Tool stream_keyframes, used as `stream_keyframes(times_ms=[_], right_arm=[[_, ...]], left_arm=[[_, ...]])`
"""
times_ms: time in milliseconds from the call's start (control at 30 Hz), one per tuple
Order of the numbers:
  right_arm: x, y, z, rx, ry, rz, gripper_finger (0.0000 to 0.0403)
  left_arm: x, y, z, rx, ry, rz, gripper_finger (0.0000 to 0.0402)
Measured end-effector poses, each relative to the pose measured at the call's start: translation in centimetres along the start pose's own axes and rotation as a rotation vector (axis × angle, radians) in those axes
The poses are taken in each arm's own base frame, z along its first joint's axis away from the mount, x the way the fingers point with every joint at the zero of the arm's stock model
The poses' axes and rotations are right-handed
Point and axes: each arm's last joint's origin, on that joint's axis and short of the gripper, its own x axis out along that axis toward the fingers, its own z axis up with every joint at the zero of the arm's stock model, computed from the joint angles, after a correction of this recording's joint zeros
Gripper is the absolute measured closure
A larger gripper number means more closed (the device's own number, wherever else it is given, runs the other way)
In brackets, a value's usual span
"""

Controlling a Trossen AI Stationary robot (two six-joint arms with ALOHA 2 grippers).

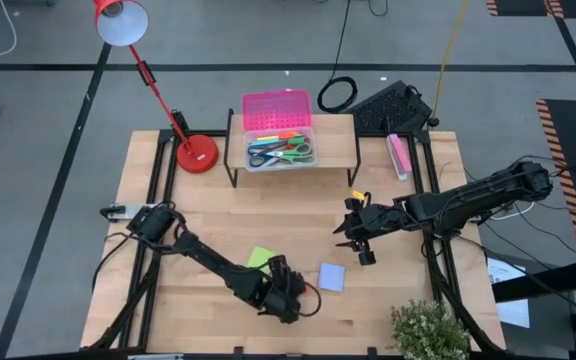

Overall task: Pack school essentials
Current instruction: Put the orange eraser into the pink supply box on the shelf

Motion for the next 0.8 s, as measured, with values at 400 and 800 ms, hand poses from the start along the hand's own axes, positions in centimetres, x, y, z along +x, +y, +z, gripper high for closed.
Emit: stream_keyframes(times_ms=[400, 800], right_arm=[[0.0, 0.0, 0.0, -0.001, -0.001, 0.000, 0.0245], [-0.1, 0.0, -0.1, -0.003, 0.005, 0.000, 0.0245]], left_arm=[[1.3, 0.2, -1.8, -0.046, -0.060, -0.059, 0.0177], [1.1, -0.4, -1.8, 0.082, -0.097, -0.083, 0.0335]])
